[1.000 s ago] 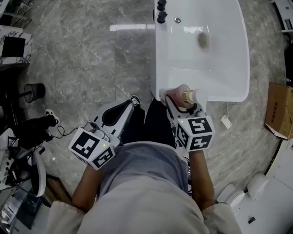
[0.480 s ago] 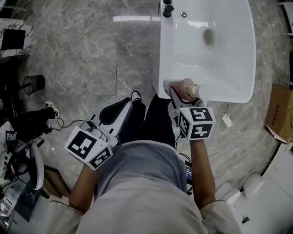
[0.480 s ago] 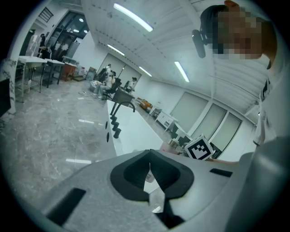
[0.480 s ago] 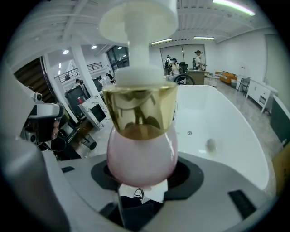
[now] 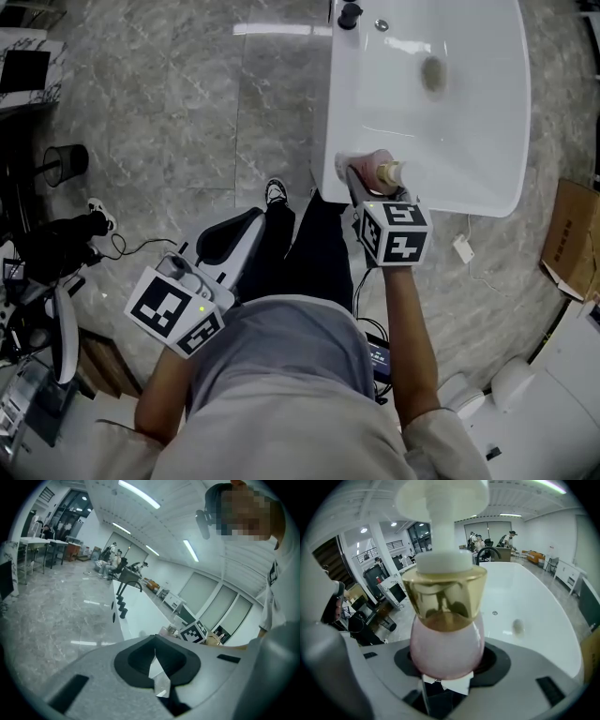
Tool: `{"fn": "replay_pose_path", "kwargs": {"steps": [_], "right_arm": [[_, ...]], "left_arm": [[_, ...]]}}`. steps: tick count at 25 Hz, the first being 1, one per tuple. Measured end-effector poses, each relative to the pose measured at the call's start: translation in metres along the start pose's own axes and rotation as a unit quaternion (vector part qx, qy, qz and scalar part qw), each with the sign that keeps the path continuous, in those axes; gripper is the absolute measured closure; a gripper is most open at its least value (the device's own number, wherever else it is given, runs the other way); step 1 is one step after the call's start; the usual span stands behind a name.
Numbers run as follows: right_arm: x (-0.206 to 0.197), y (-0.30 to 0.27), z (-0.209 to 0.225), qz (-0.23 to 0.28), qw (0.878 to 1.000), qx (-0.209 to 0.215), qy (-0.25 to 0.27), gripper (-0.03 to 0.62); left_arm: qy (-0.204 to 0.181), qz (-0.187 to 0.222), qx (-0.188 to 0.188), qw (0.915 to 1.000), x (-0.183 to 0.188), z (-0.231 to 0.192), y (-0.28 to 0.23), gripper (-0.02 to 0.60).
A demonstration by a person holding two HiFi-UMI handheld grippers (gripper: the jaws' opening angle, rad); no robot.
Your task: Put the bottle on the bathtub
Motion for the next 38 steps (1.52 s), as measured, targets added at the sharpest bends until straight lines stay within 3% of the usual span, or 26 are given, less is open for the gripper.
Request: {"fn": "replay_pose_path", "kwargs": {"steps": [15, 38], "right_arm": [[0.010, -0.058, 0.019, -0.006, 1.000, -0.003, 0.001, 0.375], [0.016, -0.091, 0.023, 0.017, 0.999, -0.037, 0.002, 0.375]], "left_arm": [[0.014, -0.022, 0.013, 0.9996, -0.018, -0.011, -0.010, 0.572], [0.018, -0.028, 0.019, 0.9993, -0.026, -0.016, -0.002, 0.572]]}}
Point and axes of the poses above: the fingertips, and each gripper's own axes: y backward along the fingers, z to its right, x out of its top, the point moved 5 cm from there along y, backward along the fingers, and after that the axes turned 10 degrees about -z, right-handed, at the moved point
